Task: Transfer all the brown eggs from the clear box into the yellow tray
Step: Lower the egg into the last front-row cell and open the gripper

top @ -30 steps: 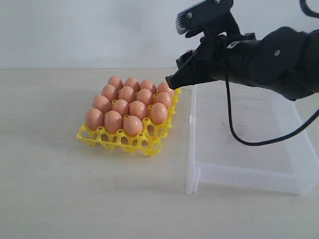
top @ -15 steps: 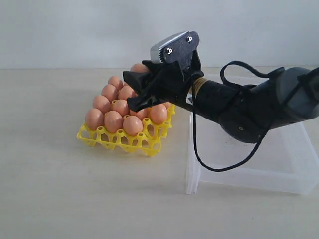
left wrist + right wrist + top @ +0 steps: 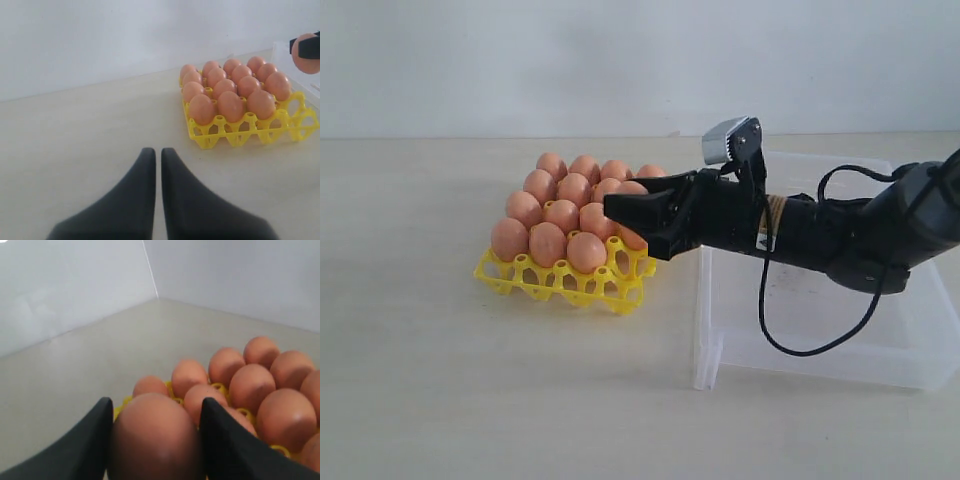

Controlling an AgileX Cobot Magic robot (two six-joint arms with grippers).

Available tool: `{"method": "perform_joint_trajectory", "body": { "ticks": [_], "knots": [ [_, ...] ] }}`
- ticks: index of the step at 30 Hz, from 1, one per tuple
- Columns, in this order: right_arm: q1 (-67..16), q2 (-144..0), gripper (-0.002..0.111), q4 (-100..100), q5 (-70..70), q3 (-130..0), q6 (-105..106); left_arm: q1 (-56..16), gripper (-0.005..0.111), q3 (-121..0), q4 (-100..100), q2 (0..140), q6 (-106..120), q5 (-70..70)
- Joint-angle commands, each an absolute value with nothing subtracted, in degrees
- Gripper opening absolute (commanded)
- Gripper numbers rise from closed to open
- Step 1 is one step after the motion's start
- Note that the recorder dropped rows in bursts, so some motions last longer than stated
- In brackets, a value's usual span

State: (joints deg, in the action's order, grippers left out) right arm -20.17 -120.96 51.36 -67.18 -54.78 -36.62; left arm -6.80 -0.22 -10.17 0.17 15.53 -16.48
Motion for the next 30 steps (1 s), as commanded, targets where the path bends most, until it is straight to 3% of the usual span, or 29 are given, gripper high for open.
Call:
{"method": "perform_joint_trajectory", "body": {
  "ticks": [1,30],
  "knots": [
    [-20.0,-122.5,0.000,54.2,-63.2,-55.8,-35.5,-7.1,0.004,0.0,-10.1,0.0,15.5,-16.3],
    [-20.0,-126.8,0.000,58.2,-60.5,-61.9,-36.5,-7.1,0.004,0.0,-10.1,0.0,15.5,-16.3]
  ]
}}
